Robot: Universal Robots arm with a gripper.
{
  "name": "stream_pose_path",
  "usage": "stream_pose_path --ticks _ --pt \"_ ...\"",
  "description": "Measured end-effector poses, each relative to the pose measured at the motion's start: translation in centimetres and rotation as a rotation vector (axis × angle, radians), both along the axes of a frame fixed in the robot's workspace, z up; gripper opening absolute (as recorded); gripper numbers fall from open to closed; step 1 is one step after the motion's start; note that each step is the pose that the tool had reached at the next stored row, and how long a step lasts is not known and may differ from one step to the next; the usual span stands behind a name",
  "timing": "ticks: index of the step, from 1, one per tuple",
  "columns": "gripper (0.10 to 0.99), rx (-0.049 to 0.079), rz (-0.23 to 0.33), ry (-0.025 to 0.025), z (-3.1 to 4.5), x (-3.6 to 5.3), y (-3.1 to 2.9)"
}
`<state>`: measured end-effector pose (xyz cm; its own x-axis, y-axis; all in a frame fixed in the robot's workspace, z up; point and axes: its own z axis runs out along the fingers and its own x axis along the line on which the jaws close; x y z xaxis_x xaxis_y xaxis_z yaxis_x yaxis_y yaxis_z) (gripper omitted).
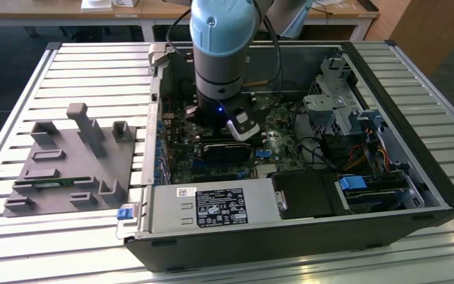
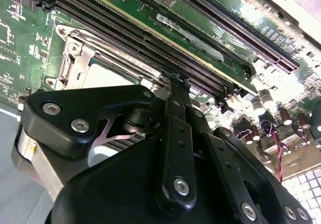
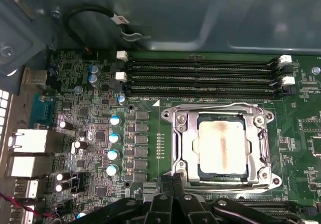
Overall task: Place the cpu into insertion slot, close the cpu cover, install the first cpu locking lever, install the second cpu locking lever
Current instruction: 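Install the second cpu locking lever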
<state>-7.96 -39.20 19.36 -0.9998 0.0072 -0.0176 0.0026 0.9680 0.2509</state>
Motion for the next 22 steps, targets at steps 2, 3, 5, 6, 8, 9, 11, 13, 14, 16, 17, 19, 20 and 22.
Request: stream_pose_path --ticks 2,3,5,6,8,9,11,13,14,16,17,19,20,22 --pt "0.106 0.002 0.0 0.0 -0.03 -0.08 0.0" --pt "0.106 0.002 0.0 0.0001 -0.04 -0.14 0.01" --pt "0.106 0.003 0.0 0.0001 -0.05 -0.26 0.05" --pt "0.106 0.003 0.0 0.0 -0.07 -0.3 0.08" --pt "0.106 0.004 0.0 0.0001 -0.08 -0.31 0.2" --pt "0.106 0.004 0.0 0.0001 -0.09 -0.31 0.26" --pt "0.106 0.004 0.0 -0.0001 -0.12 -0.33 0.38" --pt "0.106 0.004 0.001 0.0 -0.13 -0.36 0.44" --pt "0.106 0.004 0.001 0.0001 -0.14 -0.37 0.44" --pt "0.106 0.004 0.001 0.0 -0.14 -0.4 0.45" --pt "0.106 0.004 0.001 0.0 -0.14 -0.42 0.45" --pt "0.106 0.003 0.001 0.0001 -0.13 -0.46 0.44" --pt "0.106 0.002 0.001 -0.0001 -0.15 -0.48 0.45" --pt "0.106 -0.001 0.001 -0.0002 -0.15 -0.49 0.45"
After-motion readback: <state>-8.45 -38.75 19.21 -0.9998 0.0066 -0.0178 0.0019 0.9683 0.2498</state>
